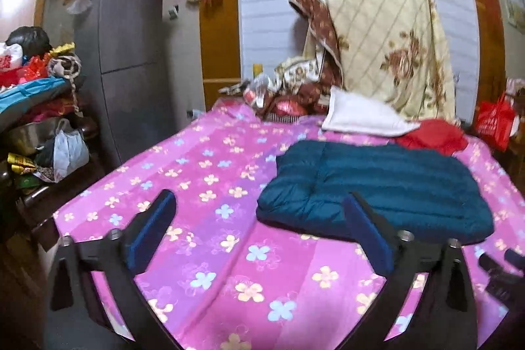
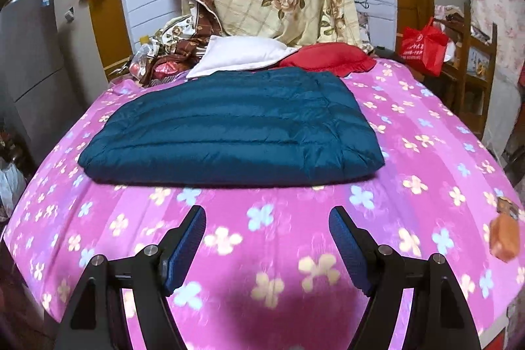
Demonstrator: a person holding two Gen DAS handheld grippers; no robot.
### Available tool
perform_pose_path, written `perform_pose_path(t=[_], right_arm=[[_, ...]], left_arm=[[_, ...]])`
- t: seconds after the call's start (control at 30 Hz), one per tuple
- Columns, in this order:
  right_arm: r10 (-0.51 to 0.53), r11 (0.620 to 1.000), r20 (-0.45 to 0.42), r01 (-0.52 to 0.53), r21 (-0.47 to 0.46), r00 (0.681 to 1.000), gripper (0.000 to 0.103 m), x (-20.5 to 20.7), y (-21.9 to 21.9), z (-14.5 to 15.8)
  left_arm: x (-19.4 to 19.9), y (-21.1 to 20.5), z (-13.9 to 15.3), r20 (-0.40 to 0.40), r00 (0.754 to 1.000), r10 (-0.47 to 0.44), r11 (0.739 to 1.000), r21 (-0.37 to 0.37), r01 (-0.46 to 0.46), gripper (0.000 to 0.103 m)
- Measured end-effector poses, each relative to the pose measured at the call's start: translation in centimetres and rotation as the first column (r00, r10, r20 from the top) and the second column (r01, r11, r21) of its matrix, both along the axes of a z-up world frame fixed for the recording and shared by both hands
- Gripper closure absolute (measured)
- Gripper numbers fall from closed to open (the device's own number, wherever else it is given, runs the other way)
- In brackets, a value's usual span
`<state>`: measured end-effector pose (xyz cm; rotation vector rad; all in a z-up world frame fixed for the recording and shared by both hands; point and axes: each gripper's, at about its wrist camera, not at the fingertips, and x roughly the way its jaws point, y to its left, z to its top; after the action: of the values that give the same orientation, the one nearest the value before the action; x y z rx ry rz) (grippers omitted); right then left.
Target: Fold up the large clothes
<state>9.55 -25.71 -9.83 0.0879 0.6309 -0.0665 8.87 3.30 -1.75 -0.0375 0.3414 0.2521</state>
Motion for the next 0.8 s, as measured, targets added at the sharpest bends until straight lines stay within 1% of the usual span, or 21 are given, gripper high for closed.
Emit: perform_pose_path(t=[0.13, 0.23, 0.33, 0.53, 0.63, 0.8], right_arm=[[-0.008, 0.999, 0.028, 0.009, -0.050, 1.000, 0.028, -2.2, 0.9, 1.1], [-0.021, 0.996, 0.048, 0.025, -0.087, 0.999, 0.028, -3.3, 1.5, 2.0], [-0.025, 0.996, 0.049, 0.029, -0.084, 0.998, 0.028, -4.1, 1.4, 2.6], [-0.044, 0.997, 0.060, 0.047, -0.054, 0.997, 0.028, -5.8, 0.9, 3.4], [-0.052, 0.997, 0.052, 0.055, -0.051, 0.997, 0.028, -6.4, 0.9, 3.2], [-0.056, 0.997, 0.037, 0.058, -0.056, 0.998, 0.028, -7.1, 1.0, 2.9]], left_arm=[[-3.6, -0.4, 1.9, 0.078, 0.997, 0.003, 0.999, 0.047, -0.006, 0.000], [-5.2, -0.3, 2.9, 0.105, 0.994, -0.008, 0.999, 0.043, 0.004, 0.000], [-6.3, -0.1, 3.7, 0.123, 0.992, -0.006, 1.000, 0.030, 0.003, 0.000], [-6.9, -1.0, 4.1, 0.087, 0.996, -0.028, 0.999, 0.036, 0.025, 0.000], [-7.5, -1.3, 4.2, 0.074, 0.995, -0.071, 0.997, 0.021, 0.069, 0.000], [-7.8, -2.0, 3.9, 0.013, 0.994, -0.108, 0.994, 0.015, 0.108, 0.000]])
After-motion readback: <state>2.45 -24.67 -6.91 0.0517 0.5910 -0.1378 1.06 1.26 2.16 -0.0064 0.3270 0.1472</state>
